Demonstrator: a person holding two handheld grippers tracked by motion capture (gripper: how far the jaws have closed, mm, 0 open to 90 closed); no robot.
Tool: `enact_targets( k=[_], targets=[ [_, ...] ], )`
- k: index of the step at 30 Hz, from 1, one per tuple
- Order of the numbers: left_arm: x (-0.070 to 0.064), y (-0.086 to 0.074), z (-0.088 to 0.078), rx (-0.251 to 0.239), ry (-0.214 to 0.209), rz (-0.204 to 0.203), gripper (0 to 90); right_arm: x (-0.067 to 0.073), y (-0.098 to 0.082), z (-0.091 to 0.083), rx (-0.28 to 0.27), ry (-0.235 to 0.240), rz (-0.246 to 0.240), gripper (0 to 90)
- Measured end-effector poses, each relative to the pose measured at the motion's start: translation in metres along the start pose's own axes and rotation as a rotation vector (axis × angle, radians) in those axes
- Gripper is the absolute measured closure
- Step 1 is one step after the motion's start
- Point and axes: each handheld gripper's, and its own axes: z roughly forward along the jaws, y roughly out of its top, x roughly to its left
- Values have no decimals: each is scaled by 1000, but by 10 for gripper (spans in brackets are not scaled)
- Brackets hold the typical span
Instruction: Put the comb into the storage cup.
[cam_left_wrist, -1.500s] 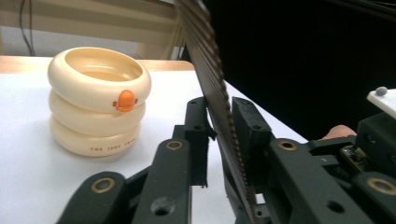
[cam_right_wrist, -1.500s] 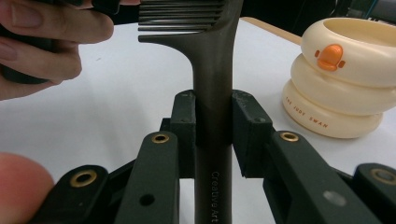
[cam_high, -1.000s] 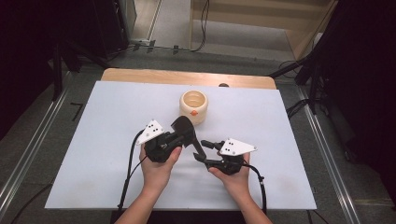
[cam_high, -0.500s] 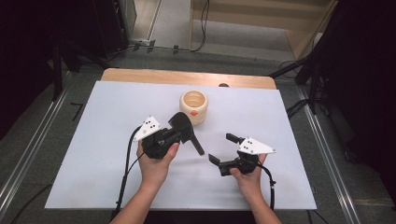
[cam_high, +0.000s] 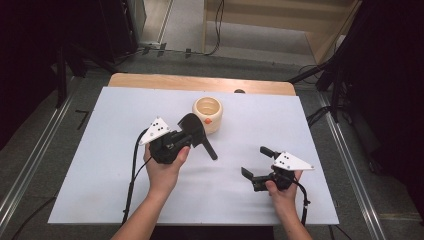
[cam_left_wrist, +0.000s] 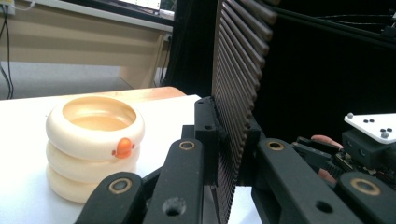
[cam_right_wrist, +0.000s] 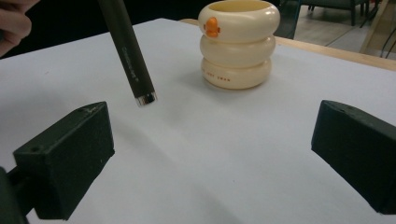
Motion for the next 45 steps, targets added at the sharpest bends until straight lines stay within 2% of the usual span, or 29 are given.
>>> enact_targets(
  k=[18,25,36,45],
  targets=[
    [13,16,0,-20,12,1,845,-21,-19,-34,10,-84,23,0],
    [19,23,1,-31,13,-3,845,-28,-25,-45,18,-97,41,0],
    [30,35,0,-46,31,-4,845,-36,-30,-61,16,-130,32,0],
    [36,48,5,-30,47,22,845,-47,-34,-77,15,-155,55,0]
  ],
)
